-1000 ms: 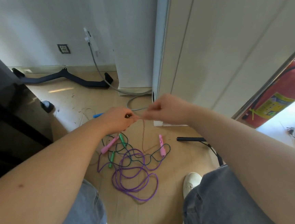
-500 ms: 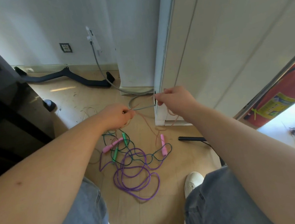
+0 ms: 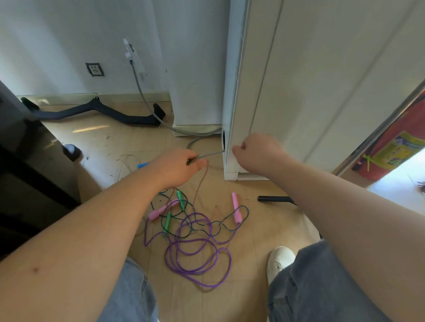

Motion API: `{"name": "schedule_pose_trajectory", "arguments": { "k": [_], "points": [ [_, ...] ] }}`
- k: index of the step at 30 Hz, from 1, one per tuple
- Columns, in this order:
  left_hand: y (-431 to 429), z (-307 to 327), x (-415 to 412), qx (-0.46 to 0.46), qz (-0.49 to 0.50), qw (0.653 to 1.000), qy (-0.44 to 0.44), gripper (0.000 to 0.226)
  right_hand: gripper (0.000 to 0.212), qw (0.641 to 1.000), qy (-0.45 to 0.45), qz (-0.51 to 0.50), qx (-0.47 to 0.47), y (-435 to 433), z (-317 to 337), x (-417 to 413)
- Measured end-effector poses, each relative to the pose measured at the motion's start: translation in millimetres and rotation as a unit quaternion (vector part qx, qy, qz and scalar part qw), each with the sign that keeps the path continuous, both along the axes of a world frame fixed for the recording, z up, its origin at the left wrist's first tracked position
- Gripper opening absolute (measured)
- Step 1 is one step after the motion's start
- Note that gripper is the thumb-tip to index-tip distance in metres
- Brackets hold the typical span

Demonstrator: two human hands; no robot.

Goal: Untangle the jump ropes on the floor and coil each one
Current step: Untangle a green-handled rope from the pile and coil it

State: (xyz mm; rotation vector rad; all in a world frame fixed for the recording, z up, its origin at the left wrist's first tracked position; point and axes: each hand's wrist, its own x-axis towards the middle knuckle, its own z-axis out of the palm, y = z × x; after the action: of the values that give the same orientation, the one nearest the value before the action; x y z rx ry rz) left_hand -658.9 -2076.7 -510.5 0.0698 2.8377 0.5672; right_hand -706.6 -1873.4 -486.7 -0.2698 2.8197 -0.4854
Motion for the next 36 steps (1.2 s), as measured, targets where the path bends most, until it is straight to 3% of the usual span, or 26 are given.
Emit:
{"name": "schedule_pose_trajectory", "arguments": {
  "k": [1, 5, 8, 10, 14, 16, 22, 25, 30, 33, 36],
  "points": [
    [1, 0, 0, 0.007, -0.002, 1.0, 0.002, 0.039, 0.034, 1.0, 0.014, 0.021, -0.018, -2, -1, 1],
    [4, -1, 1, 0.045, -0.016, 0.999, 0.016, 0.036, 0.06, 0.984, -0.041, 0.139, -0.105, -13, -4, 11],
    [8, 1, 4, 0.066, -0.04, 0.997, 0.022, 0.034, 0.064, 0.969, -0.094, 0.184, -0.133, -20, -13, 13],
    [8, 3, 5, 0.066, -0.051, 0.996, 0.023, 0.033, 0.058, 0.966, -0.115, 0.166, -0.163, -20, -13, 11],
    [5, 4, 6, 0.047, -0.053, 0.997, 0.011, 0.031, 0.017, 0.982, -0.057, 0.125, -0.128, -11, -3, 5],
    [4, 4, 6, 0.064, -0.043, 0.997, -0.004, 0.032, 0.008, 0.976, -0.071, 0.096, -0.183, -8, 0, 3],
    [7, 5, 4, 0.134, -0.022, 0.991, -0.015, 0.029, 0.011, 0.954, -0.08, 0.018, -0.289, -6, 8, 6],
    [3, 2, 3, 0.089, -0.032, 0.995, -0.015, 0.028, 0.006, 0.937, -0.06, -0.02, -0.343, -7, 10, 6],
    [-11, -6, 4, 0.028, -0.019, 0.998, -0.047, 0.034, 0.007, 0.88, -0.015, -0.133, -0.456, -3, 20, -2],
    [-17, -8, 2, 0.028, 0.006, 0.999, -0.037, 0.037, 0.007, 0.901, 0.043, -0.152, -0.404, 7, 17, -9],
    [-17, -7, 1, 0.021, 0.017, 0.999, -0.019, 0.04, 0.008, 0.9, -0.025, -0.126, -0.416, 11, 13, -9]
  ]
}}
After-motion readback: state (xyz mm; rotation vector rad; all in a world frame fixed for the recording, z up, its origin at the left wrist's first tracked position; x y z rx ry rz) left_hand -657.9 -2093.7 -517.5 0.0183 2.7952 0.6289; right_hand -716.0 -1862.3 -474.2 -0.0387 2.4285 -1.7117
